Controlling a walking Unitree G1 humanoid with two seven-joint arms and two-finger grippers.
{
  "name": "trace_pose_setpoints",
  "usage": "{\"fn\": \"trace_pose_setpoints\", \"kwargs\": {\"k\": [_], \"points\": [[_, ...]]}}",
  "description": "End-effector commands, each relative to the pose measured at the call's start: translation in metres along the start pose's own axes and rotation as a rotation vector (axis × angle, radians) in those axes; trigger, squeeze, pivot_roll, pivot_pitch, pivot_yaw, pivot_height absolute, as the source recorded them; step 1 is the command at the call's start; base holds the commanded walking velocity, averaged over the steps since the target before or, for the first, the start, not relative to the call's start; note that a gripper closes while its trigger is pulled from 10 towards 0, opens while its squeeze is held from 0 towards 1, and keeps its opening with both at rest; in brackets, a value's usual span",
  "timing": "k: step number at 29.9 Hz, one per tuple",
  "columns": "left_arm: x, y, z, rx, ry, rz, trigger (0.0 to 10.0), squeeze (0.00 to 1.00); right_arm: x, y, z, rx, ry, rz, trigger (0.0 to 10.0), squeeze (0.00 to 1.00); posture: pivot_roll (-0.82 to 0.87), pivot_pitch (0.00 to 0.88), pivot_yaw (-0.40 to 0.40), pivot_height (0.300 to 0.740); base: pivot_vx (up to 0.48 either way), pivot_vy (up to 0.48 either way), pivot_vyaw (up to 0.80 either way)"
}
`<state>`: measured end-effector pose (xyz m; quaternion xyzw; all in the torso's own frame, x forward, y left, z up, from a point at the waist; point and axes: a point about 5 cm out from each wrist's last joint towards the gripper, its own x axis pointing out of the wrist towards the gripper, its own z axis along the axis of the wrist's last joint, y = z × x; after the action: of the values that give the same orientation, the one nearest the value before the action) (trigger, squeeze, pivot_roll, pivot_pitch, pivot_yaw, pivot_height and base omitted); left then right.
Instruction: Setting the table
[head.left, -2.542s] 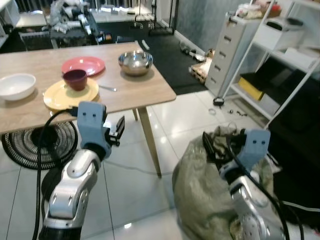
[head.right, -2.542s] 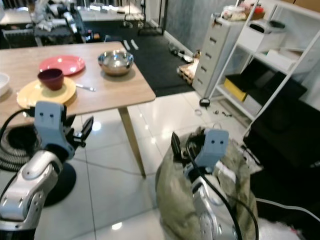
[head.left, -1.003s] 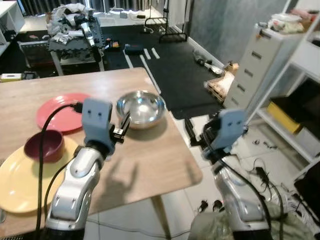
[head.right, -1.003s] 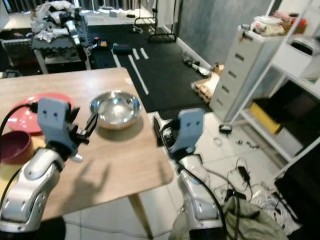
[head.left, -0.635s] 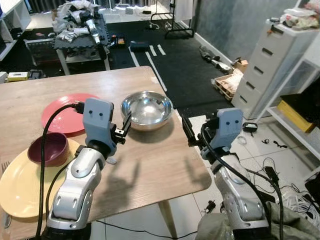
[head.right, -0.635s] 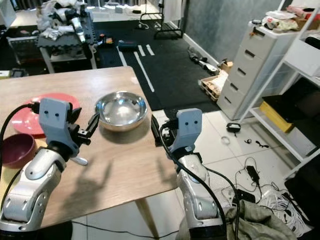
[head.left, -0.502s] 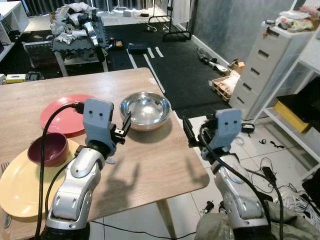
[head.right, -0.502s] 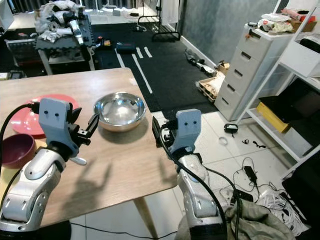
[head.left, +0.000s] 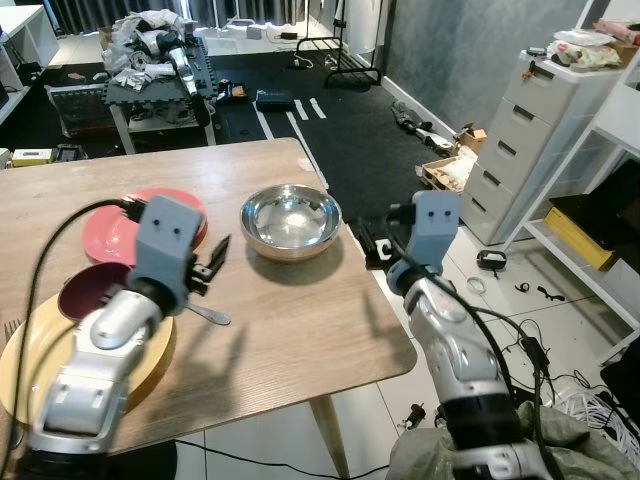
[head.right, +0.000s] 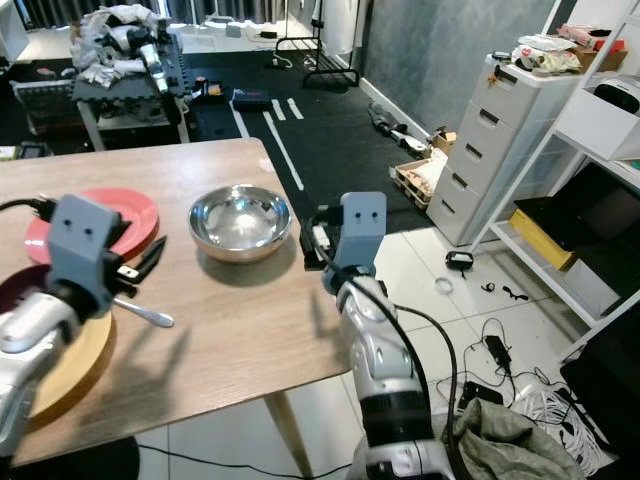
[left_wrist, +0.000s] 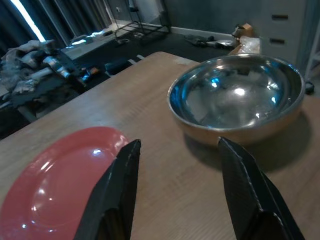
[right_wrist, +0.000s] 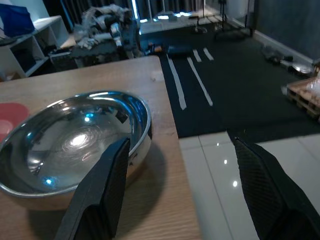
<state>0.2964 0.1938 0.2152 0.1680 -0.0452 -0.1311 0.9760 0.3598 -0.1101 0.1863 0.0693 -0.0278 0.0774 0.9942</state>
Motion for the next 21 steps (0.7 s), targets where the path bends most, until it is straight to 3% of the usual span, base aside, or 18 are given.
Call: {"fn": "trace_pose_setpoints", "kwargs": {"k": [1, 4, 10, 15, 17, 21], "points": [[-0.003, 0.012, 0.005, 0.052, 0.011, -0.042, 10.0, 0.0, 0.009, 0.001, -0.003, 0.074, 0.052, -0.027, 10.0, 0.0, 0.13, 0.036, 0.017, 0.74, 0.0, 0.0, 0.0], [-0.006, 0.028, 0.02, 0.13, -0.007, -0.056, 10.0, 0.0, 0.019, 0.007, 0.001, 0.159, 0.089, 0.0, 10.0, 0.0, 0.15, 0.068, 0.008, 0.74, 0.0, 0.0, 0.0], [-0.012, 0.044, 0.035, 0.25, -0.003, -0.127, 10.0, 0.0, 0.03, 0.021, 0.008, 0.248, 0.133, 0.104, 10.0, 0.0, 0.17, 0.119, -0.018, 0.74, 0.0, 0.0, 0.0], [-0.019, 0.047, 0.035, 0.182, 0.034, -0.265, 10.0, 0.0, 0.036, 0.029, 0.01, 0.218, 0.162, 0.144, 10.0, 0.0, 0.18, 0.15, -0.033, 0.74, 0.0, 0.0, 0.0], [-0.019, 0.047, 0.035, 0.182, 0.034, -0.265, 10.0, 0.0, 0.036, 0.029, 0.01, 0.218, 0.162, 0.144, 10.0, 0.0, 0.18, 0.15, -0.033, 0.74, 0.0, 0.0, 0.0], [-0.016, 0.04, 0.044, 0.16, 0.004, -0.376, 10.0, 0.0, 0.04, 0.029, 0.009, 0.188, 0.181, 0.135, 10.0, 0.0, 0.18, 0.168, -0.041, 0.74, 0.0, 0.0, 0.0]]}}
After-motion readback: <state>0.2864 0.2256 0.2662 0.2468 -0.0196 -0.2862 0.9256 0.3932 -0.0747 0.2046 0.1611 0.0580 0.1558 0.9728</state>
